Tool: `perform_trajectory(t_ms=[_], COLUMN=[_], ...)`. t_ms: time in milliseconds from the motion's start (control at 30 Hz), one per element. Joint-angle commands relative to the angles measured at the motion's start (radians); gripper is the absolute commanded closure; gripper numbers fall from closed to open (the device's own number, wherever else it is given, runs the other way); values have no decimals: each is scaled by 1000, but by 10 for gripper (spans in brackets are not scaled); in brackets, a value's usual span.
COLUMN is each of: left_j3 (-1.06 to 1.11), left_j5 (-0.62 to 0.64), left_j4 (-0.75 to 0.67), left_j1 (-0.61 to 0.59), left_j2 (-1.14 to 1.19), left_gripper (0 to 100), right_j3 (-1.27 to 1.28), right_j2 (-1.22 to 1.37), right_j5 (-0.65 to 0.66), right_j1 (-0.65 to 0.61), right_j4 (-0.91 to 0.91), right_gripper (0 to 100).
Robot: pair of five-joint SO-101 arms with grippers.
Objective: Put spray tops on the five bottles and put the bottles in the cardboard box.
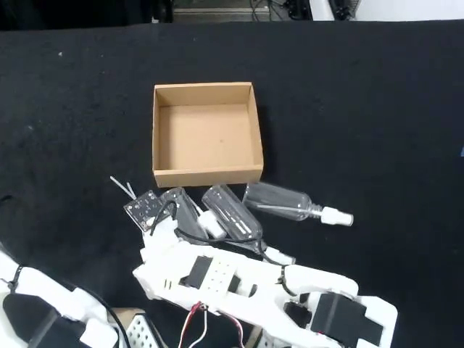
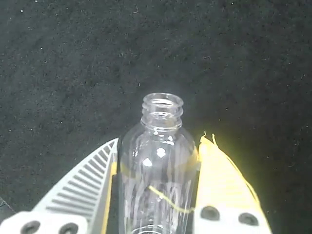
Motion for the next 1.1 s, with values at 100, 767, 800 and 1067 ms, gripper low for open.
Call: perform_trajectory(t_ms=[100, 767, 800, 1067], left_j3=[-44, -48, -48, -51], left_j5=[5, 3, 3, 3], left_j4=[-17, -17, -17, -17], left_j1=[-10, -5, -5, -5], left_j2=[-40, -41, -41, -41], left_gripper=[894, 894, 894, 894], right_j3=[-59, -165, -185, -335], right_j2=[-4, -71, -44, 133], right_j5=[183, 400, 396, 391], right_j1=[-12, 72, 72, 72], right_j4=[-21, 315, 319, 328], right_gripper=[968, 792, 778, 830])
